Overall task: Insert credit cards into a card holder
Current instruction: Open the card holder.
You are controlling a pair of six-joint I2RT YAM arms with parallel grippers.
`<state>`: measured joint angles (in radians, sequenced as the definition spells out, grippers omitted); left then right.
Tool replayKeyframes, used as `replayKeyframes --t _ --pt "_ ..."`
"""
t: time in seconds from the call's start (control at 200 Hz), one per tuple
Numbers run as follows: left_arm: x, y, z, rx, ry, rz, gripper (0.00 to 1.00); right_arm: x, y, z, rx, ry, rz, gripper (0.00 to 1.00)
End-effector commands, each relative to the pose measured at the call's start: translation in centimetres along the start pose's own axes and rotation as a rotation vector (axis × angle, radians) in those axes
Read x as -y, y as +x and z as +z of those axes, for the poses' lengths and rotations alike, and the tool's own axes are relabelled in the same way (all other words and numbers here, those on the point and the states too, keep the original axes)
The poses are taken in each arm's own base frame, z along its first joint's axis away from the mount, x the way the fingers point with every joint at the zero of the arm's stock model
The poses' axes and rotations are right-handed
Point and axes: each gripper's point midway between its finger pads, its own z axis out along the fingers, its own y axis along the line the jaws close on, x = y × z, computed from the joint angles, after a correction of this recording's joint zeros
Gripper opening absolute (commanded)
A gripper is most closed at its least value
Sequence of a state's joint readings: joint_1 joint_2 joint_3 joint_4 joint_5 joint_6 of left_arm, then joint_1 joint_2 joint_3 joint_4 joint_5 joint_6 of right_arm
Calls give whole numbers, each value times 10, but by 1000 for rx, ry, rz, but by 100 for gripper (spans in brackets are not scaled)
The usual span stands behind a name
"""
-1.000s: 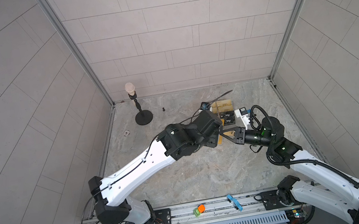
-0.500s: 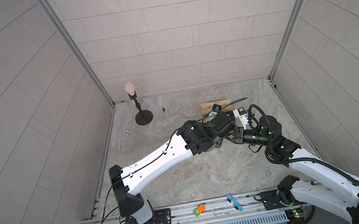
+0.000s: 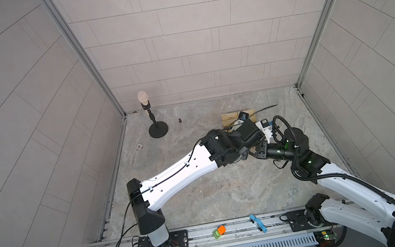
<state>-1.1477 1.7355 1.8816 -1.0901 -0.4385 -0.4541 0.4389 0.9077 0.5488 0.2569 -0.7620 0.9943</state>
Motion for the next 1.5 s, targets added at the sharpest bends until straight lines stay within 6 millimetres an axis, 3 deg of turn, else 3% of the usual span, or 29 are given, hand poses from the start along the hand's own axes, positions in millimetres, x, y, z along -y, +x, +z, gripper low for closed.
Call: replayKeyframes --t 0.0,0.716,1.207,1.492 --pt "-1 -3 0 0 -17 17 70 -18 -7 -3 19 -44 -47 0" --pt "-22 9 14 -41 -90 14 67 -18 -4 -3 10 -48 -48 0" --pt "-14 8 21 -52 1 -36 69 -22 -4 -4 6 -56 -59 0" --pt "-11 2 15 -24 57 -66 70 -19 -2 -5 3 -44 -59 0"
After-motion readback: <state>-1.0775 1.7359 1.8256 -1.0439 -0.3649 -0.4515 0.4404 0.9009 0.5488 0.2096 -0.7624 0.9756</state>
